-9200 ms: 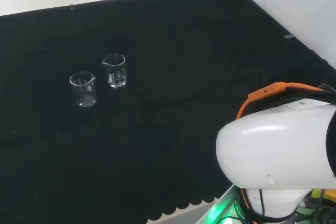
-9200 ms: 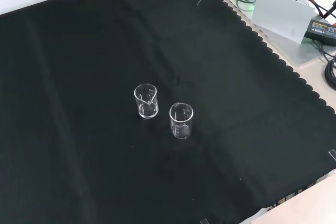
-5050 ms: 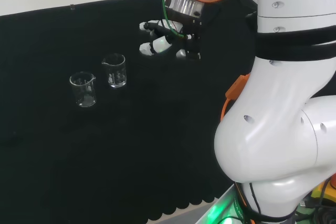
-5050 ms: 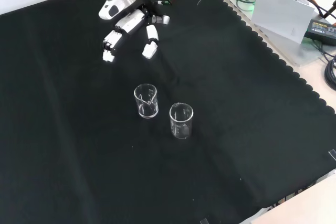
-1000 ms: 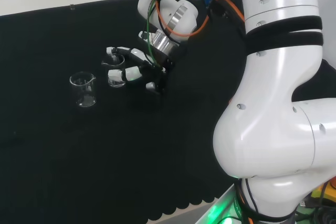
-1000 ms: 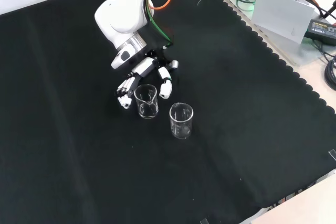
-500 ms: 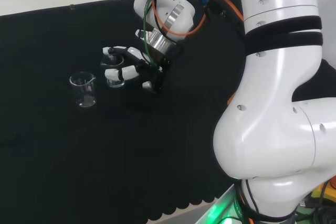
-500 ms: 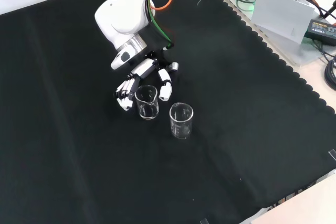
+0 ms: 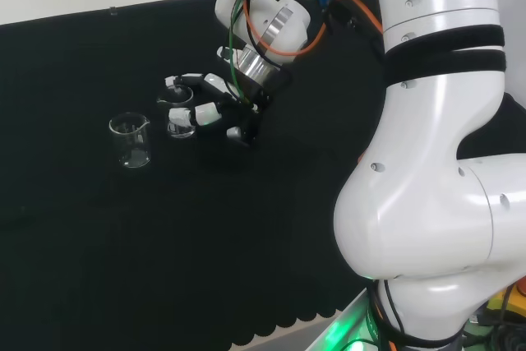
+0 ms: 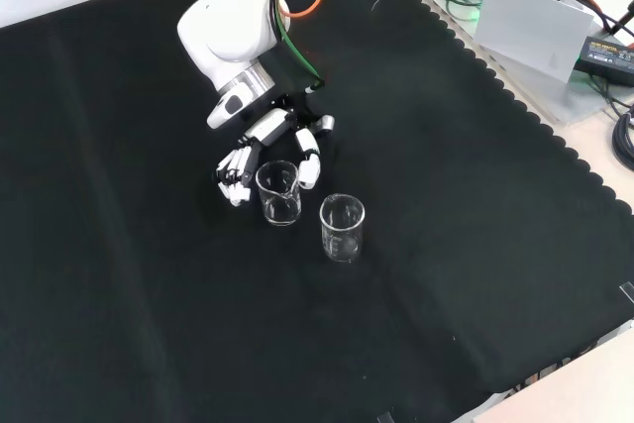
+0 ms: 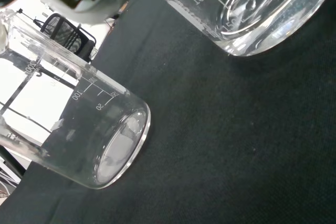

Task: Pick up the beaker on the right.

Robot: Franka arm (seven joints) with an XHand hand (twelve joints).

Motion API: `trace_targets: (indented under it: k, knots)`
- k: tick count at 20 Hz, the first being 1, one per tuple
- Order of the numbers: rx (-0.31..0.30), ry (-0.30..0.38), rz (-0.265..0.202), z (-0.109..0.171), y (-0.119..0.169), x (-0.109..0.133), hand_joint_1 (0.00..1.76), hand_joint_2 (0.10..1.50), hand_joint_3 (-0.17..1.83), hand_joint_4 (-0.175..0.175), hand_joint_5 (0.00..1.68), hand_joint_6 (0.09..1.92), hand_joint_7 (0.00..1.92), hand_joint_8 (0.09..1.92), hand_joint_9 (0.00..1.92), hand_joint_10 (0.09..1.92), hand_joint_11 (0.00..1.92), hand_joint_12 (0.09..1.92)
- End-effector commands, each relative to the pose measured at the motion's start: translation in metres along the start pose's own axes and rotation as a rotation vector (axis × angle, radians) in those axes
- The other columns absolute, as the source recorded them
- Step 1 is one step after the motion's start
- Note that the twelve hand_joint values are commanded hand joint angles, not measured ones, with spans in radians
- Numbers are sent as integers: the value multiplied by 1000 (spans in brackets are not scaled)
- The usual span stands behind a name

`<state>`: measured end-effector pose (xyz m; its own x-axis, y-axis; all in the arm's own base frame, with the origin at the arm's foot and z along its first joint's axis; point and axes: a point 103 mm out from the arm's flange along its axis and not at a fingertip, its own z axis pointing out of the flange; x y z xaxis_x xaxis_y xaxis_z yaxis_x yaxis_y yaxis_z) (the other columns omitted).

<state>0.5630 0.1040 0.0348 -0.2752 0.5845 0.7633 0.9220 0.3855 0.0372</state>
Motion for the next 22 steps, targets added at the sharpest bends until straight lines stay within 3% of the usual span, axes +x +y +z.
trace_targets:
  k: [1, 5, 7, 9, 10, 12, 14, 18, 22]
  knots:
    - [-4, 0, 3, 9, 6, 2, 883, 533, 671, -63, 543, 136, 286, 629, 364, 628, 0, 1244]
    - [-7, -2, -1, 10, 7, 4, 884, 532, 673, -63, 550, 145, 291, 629, 369, 627, 0, 1249]
    - [-71, -33, -3, 8, 6, 7, 908, 559, 680, -41, 671, 513, 442, 611, 473, 595, 27, 1293]
    - [-111, -61, -4, 8, 6, 10, 1028, 662, 646, 102, 1002, 757, 772, 615, 682, 584, 192, 1305]
    - [-119, -64, -5, 7, 6, 12, 1073, 645, 688, 138, 1122, 761, 971, 602, 815, 571, 349, 1265]
    - [-140, -75, -7, 5, 7, 15, 1126, 604, 726, 167, 1284, 639, 1338, 450, 1128, 451, 715, 1114]
    - [-160, -83, -16, 1, 7, 19, 1147, 590, 713, 174, 1369, 512, 1537, 292, 1347, 312, 956, 979]
    - [-181, -116, -52, -14, 7, 30, 1164, 586, 671, 175, 1473, 297, 1732, 106, 1591, 122, 1269, 792]
    - [-189, -146, -64, -25, 6, 37, 1171, 580, 664, 175, 1524, 192, 1818, 87, 1690, 87, 1450, 704]
